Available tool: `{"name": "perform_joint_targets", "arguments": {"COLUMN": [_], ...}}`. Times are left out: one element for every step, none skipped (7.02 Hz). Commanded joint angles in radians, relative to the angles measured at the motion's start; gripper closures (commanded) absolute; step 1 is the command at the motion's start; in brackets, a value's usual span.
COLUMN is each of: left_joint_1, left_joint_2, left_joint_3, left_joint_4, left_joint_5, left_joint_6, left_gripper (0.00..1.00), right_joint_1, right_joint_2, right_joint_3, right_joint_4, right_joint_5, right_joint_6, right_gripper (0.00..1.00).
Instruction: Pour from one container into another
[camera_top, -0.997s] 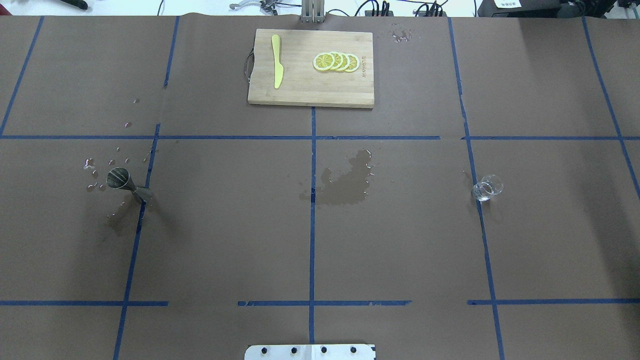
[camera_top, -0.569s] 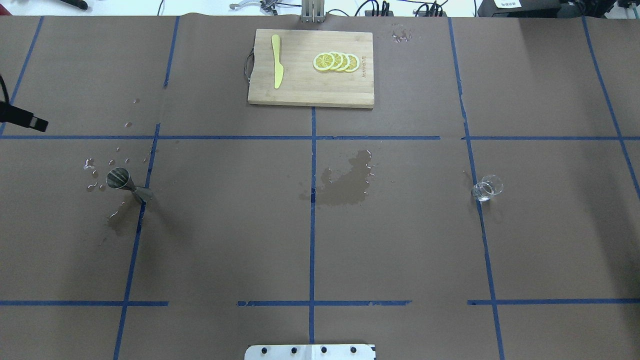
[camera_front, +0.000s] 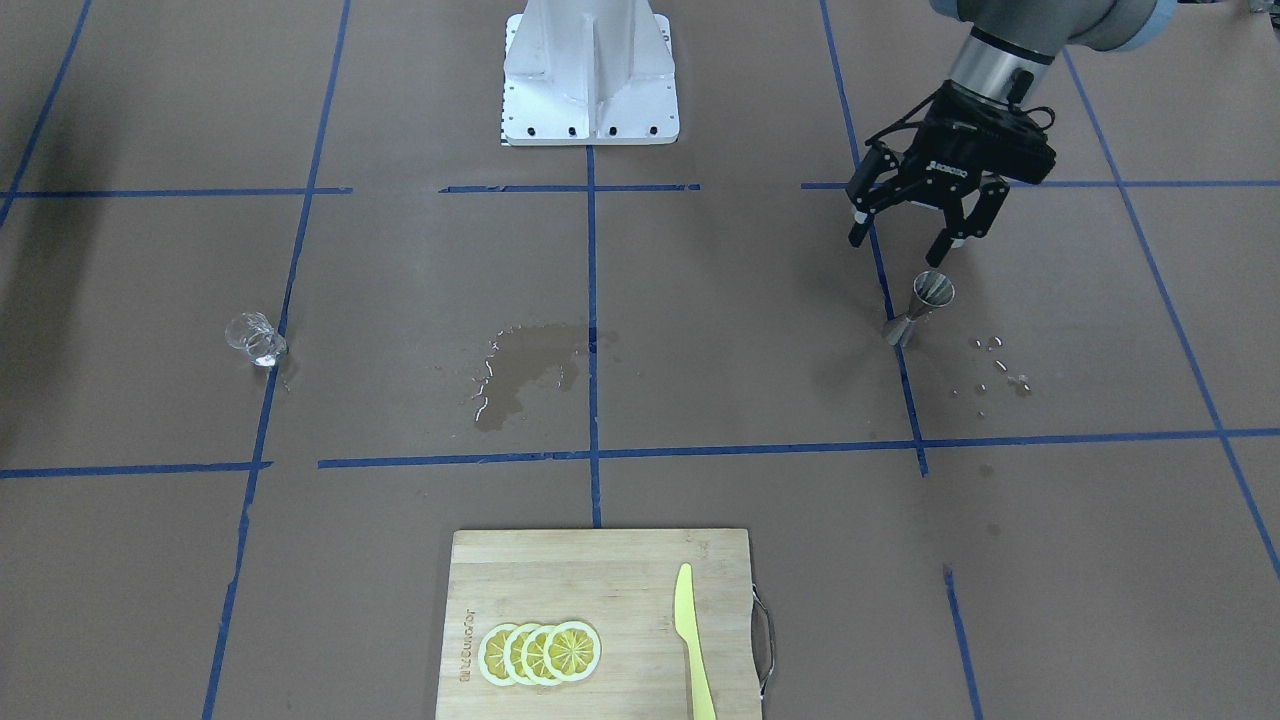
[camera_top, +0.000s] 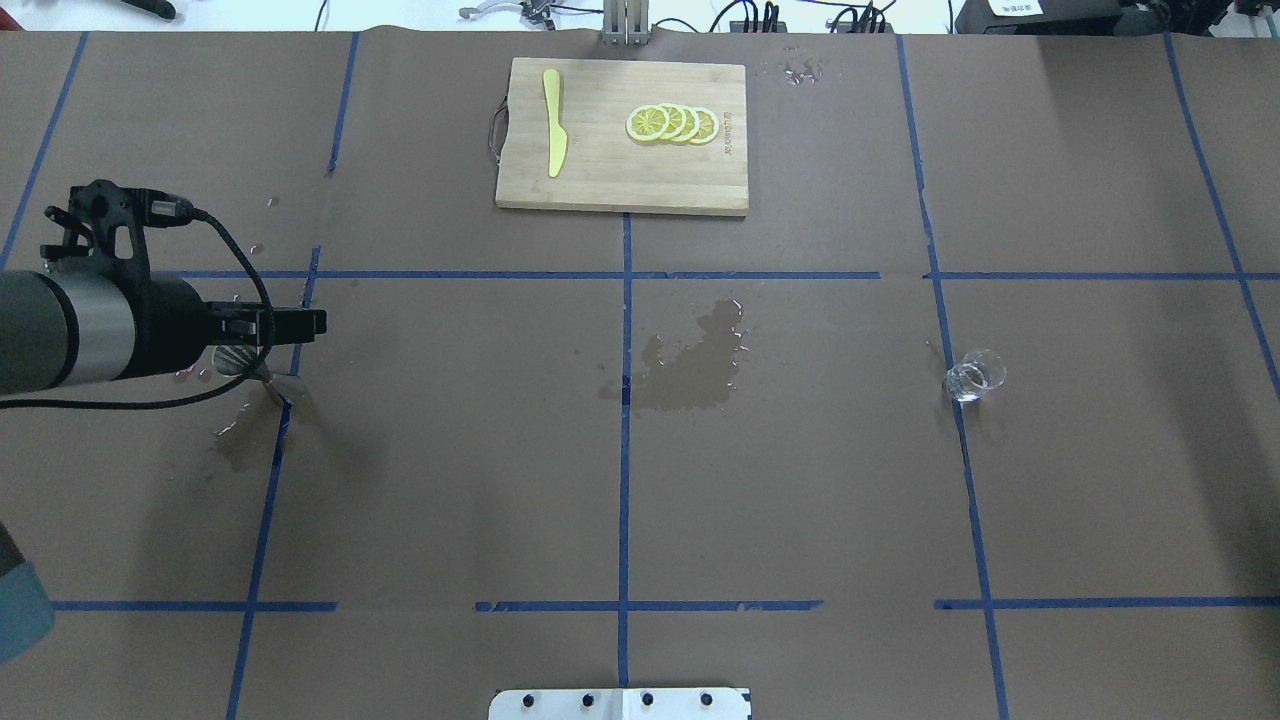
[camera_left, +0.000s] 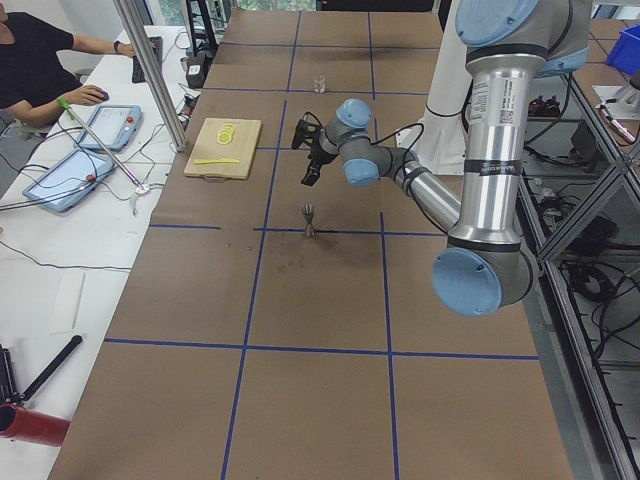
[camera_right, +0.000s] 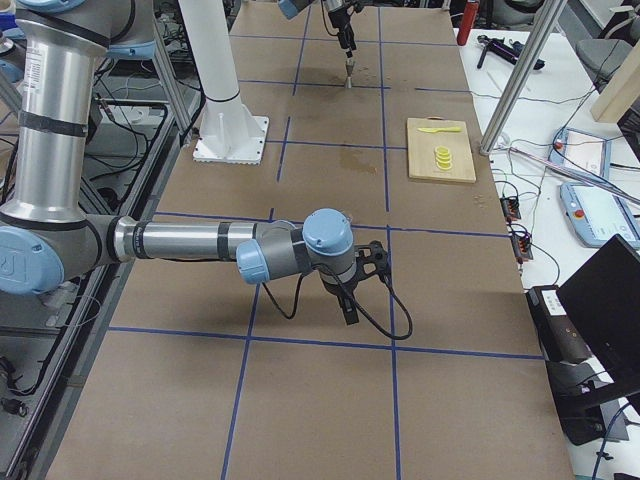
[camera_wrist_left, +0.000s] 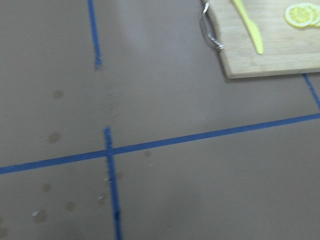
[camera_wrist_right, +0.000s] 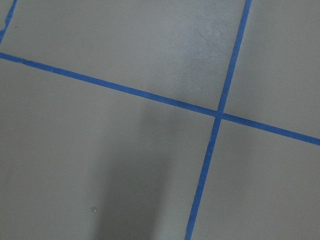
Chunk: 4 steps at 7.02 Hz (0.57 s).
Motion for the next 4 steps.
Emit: {"name": "perform_joint_targets", "arguments": {"left_joint_1": [0.299,0.415,0.502,0.543], "left_joint_2": [0.152,0.179,0.204,0.219], "left_joint_3": [-0.061,-0.062,-0.058,-0.058], "left_joint_4": [-0.001,-0.003,0.002,0.002], "left_joint_5": [0.492,0.725,0.896,0.983], "left_joint_6": [-0.154,-0.297,-0.35,-0.354], "left_gripper": [0.0,0.0,0.0,0.01], "right_joint_1": [-0.001,-0.001,-0.001,-0.001], "right_joint_2": [0.01,0.013,0.015,0.015], "right_joint_3": [-0.004,-0.004,-0.004,-0.004], "right_joint_4": [-0.001,-0.001,-0.001,-0.001], "right_joint_5": [0.004,0.005,0.005,0.01], "right_joint_6": [0.006,0.018,0.018,0.02], "right_gripper": [0.0,0.0,0.0,0.0]}}
